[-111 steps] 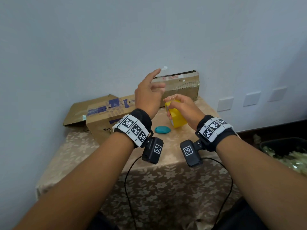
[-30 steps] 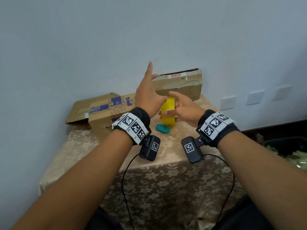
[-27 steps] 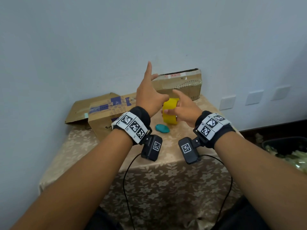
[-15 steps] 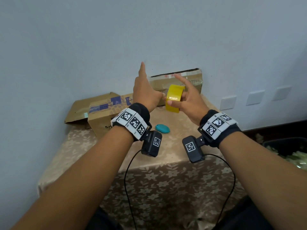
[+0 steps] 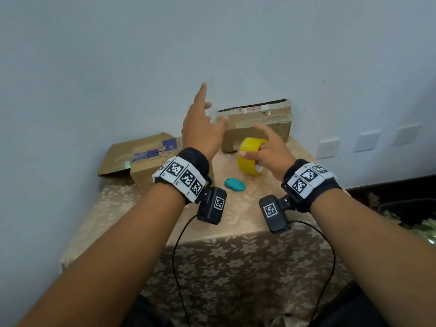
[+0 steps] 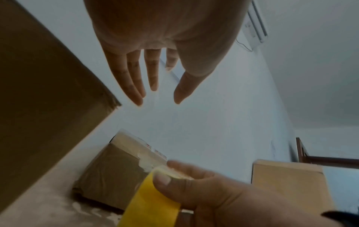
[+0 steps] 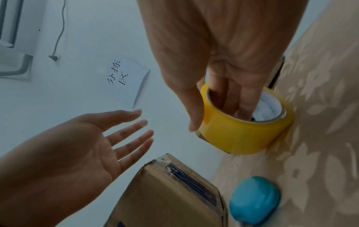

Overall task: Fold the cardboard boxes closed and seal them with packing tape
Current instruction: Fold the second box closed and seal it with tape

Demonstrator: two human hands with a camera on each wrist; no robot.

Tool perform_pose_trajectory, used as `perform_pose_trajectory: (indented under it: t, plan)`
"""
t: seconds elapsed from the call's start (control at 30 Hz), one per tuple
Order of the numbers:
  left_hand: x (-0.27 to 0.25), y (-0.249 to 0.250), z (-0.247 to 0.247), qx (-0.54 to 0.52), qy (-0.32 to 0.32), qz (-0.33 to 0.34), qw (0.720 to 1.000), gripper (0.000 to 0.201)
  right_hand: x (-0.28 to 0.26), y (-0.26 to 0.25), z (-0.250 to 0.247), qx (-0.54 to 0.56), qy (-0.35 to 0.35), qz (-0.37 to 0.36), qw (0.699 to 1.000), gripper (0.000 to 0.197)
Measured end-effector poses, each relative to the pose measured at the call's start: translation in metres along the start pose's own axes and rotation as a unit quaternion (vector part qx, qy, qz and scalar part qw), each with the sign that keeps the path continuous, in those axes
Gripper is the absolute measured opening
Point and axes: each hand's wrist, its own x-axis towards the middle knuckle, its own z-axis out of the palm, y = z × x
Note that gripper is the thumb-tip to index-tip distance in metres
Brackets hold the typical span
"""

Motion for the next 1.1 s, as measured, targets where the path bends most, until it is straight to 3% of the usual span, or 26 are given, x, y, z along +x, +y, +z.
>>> perform_pose_trajectory:
  t: [0.33,0.47,0.57,0.63,0.83,1.1]
  plan:
    - [-0.001,-0.005,-0.01,-0.115,0.03,-0.045,0.992,0.052,-0.014,-0.027,0.001,-0.172,0.094,0.042,0.98,0.117]
    - [-0.001,-0.011,-0.015,-0.16,0.033,-0.074,0.984,0.046,-0.017,-0.037,0.005,-0.223,0.16,0.006,0.962,0.083]
    - [-0.002,-0.013,-0.019,-0.183,0.027,-0.083,0.979,0.04,-0.014,-0.042,0.016,-0.13,0.198,-0.07,0.969,0.052]
    - [-0.002,-0.013,-0.022,-0.212,0.026,-0.094,0.972,0.034,-0.015,-0.048,0.026,-0.035,0.165,-0.074,0.983,0.038]
    - [-0.005,-0.011,-0.04,-0.255,0.035,-0.111,0.96,0.024,-0.019,-0.062,0.053,0.157,0.026,-0.058,0.986,0.053]
    - [-0.003,-0.023,-0.071,-0.188,0.045,-0.133,0.972,0.013,-0.02,-0.074,0.074,0.151,-0.043,-0.118,0.981,0.056]
